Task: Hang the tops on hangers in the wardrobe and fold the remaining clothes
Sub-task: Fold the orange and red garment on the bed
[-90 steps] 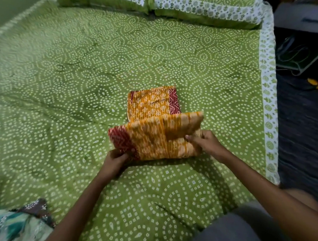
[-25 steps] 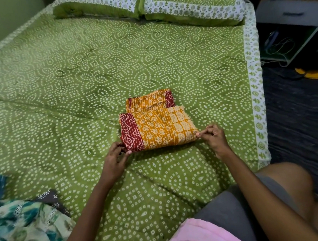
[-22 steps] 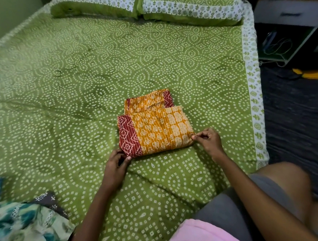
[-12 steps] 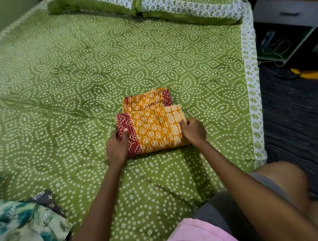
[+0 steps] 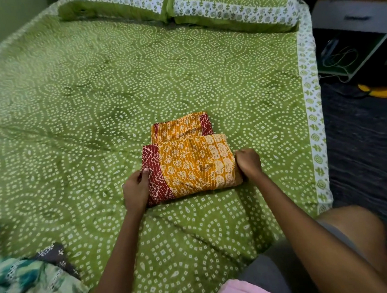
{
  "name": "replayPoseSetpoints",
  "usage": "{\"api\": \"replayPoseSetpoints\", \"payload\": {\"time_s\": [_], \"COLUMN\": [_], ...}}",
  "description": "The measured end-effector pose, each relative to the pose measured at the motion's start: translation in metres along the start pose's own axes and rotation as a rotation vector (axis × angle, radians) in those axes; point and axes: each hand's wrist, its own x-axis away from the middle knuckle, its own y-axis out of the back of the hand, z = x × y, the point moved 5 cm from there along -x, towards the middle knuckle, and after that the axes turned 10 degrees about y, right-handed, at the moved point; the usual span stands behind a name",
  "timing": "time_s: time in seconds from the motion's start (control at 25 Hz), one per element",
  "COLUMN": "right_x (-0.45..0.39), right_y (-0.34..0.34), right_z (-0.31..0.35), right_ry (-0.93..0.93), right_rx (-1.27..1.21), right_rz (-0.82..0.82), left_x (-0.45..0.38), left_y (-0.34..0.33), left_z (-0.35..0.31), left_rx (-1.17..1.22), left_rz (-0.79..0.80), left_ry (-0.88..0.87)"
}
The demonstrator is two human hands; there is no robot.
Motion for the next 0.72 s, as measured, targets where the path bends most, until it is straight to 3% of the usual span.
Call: {"api": "replayPoseSetpoints", "payload": {"time_s": [0.12,0.32,0.44,0.72], "right_x": [-0.022,-0.047,-0.06,-0.069], "right_y": [0.003,-0.022,-0.022,-0.012], "right_z": [0.023,0.045,0.042,0.047], "right_ry": [-0.006,-0.008,-0.045,-0.017], "right_rx": [-0.18,0.074,0.132,-0.083], "right_rz": [0.009,0.012,-0.024,-0.156], "left_x": [-0.023,-0.061,-0.069,-0.07], "left_y": [0.001,-0.017,-0.021,-0.013], "left_z": [-0.022,-0.057,-0.054,-0.043], "left_rx": [0.115,-0.24,-0.27,-0.194], "left_rz": [0.016,-0.061,-0.098,-0.093], "left_ry": [0.049,0.055,0.035,0.045]}}
